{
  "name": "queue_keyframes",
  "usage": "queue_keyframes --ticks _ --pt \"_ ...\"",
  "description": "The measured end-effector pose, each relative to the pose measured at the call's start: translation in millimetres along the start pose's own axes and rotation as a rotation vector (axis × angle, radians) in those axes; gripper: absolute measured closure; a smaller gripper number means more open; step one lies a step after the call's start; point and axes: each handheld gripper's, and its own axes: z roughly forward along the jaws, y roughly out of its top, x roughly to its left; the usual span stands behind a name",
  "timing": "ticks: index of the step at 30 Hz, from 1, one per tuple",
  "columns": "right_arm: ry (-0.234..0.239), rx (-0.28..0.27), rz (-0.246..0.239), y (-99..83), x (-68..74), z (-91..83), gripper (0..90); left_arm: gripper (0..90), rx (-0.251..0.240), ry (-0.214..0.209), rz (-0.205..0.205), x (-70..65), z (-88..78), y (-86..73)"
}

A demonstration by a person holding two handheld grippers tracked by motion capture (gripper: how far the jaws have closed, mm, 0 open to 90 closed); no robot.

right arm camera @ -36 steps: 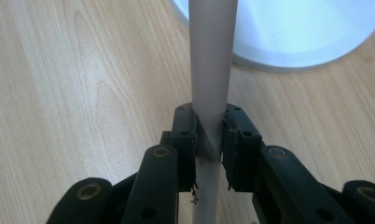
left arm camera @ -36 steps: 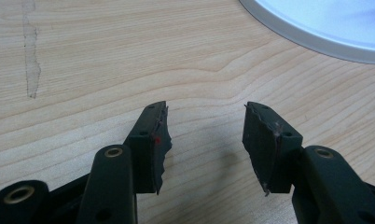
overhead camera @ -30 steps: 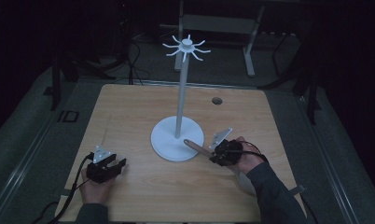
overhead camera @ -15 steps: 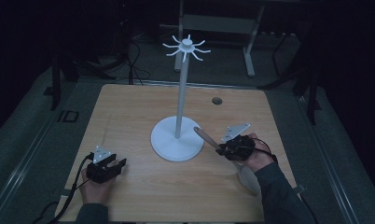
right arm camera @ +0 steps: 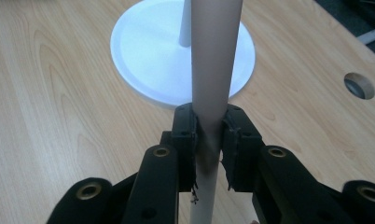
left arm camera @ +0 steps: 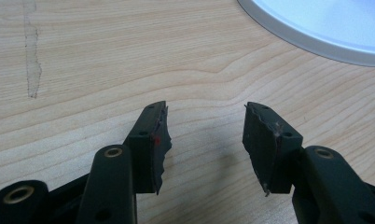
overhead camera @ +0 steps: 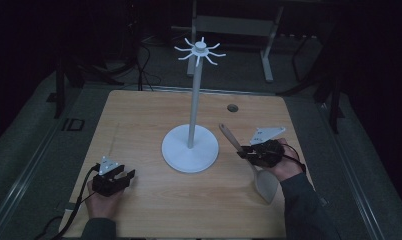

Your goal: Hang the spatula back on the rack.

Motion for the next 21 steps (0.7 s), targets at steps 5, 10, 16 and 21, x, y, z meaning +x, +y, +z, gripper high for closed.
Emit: queue_keyframes --ticks 5,10,16,21 --pt "-0.013 -0.034 0.016 1.7 -1.9 -5.7 76.2 50.2 0.000 -0.002 0.000 0.0 0.0 0.0" --pt "-0.021 -0.060 0.017 6.3 -2.5 -12.0 76.1 50.2 -0.003 -0.008 -0.002 0.0 0.0 -0.2" --pt "-0.034 -0.108 0.022 11.3 -2.1 -18.5 76.2 50.0 -0.006 -0.012 -0.006 0.7 -0.5 -0.3" --pt "-0.044 -0.140 0.025 15.1 -0.7 -20.7 76.2 49.7 -0.008 -0.014 -0.007 1.0 -0.6 -0.5"
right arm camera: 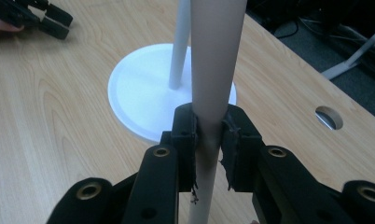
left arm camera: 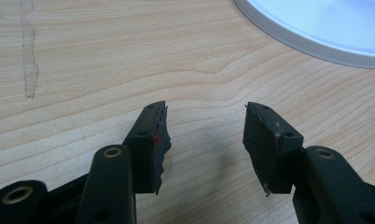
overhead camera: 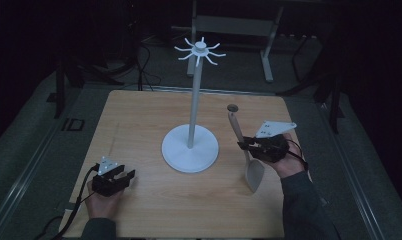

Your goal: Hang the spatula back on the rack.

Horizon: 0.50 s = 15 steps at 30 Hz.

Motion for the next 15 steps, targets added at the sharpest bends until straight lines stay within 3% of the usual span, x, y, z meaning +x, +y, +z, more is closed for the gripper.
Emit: queue_keyframes --ticks 15 --pt "-0.027 -0.079 0.004 13.2 6.8 0.8 76.2 49.0 0.005 0.000 -0.007 0.4 -0.1 0.1"
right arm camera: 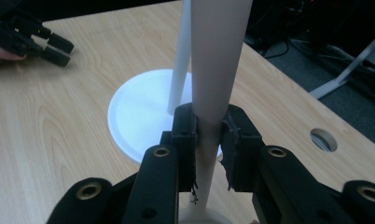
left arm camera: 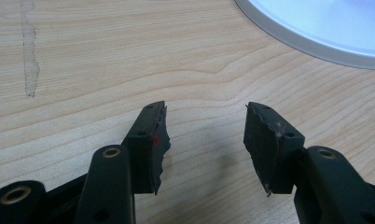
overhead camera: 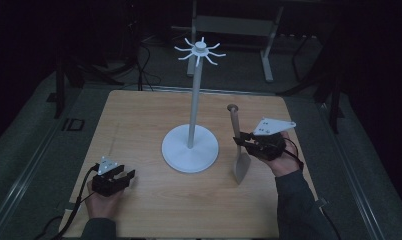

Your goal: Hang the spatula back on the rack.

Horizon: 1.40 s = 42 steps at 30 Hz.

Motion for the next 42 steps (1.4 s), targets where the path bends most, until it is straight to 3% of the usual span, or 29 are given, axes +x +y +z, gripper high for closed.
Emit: queue_keyframes --ticks 19,26,42 --pt "-0.035 -0.087 0.032 19.5 11.8 11.2 76.1 48.8 -0.004 0.001 -0.005 0.4 0.0 -0.2" --pt "-0.044 -0.108 0.049 27.4 13.5 8.6 76.1 48.8 -0.002 0.000 -0.004 0.5 -0.2 -0.2" --pt "-0.078 -0.156 0.038 48.4 19.4 0.7 76.1 48.7 -0.001 -0.001 -0.004 0.7 -0.2 -0.1"
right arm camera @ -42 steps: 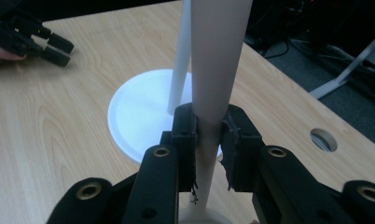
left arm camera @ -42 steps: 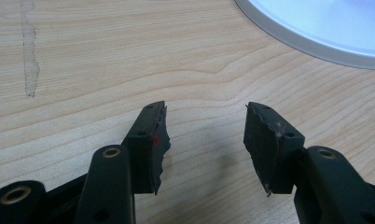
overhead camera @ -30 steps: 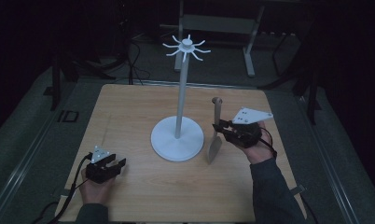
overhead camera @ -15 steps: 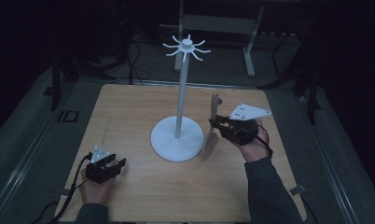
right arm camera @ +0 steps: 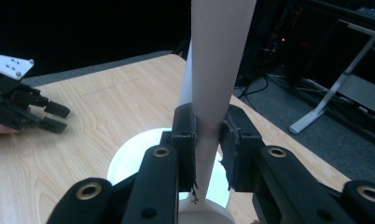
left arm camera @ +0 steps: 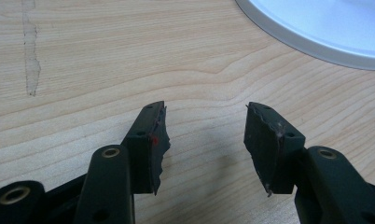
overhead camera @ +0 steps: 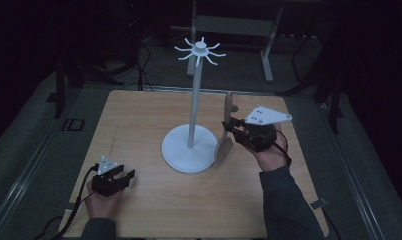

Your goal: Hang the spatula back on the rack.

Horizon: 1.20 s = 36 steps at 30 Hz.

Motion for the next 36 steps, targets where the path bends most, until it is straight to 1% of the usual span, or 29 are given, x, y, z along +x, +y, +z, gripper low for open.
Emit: queue_keyframes --ticks 6,10,14,17,21,26,29,36 --pt "-0.010 -0.003 0.000 5.4 3.5 -1.1 76.1 48.7 -0.001 0.000 -0.001 0.1 0.0 0.0" --pt "-0.016 -0.006 0.012 8.6 3.3 -0.9 76.1 48.6 -0.001 -0.001 -0.001 0.1 0.0 0.0" --pt "-0.028 -0.010 0.011 11.7 5.1 -0.3 76.1 48.6 0.001 -0.002 -0.001 0.2 0.0 0.0" --pt "-0.033 -0.014 0.019 13.8 5.9 0.1 76.1 48.6 -0.001 -0.001 -0.002 0.1 0.1 0.0" --pt "-0.035 -0.020 0.029 15.9 6.7 0.2 76.1 48.6 -0.001 -0.001 -0.003 0.0 0.1 0.0" --pt "-0.038 -0.027 0.029 18.9 8.4 0.4 76.1 48.6 -0.001 -0.001 -0.003 -0.1 0.0 0.0" --pt "-0.040 -0.037 0.035 22.3 9.0 0.6 76.1 48.6 -0.001 -0.001 -0.003 -0.2 0.0 -0.1" --pt "-0.044 -0.041 0.043 28.9 11.3 1.7 76.1 48.5 0.002 -0.002 -0.001 0.1 -0.1 0.0"
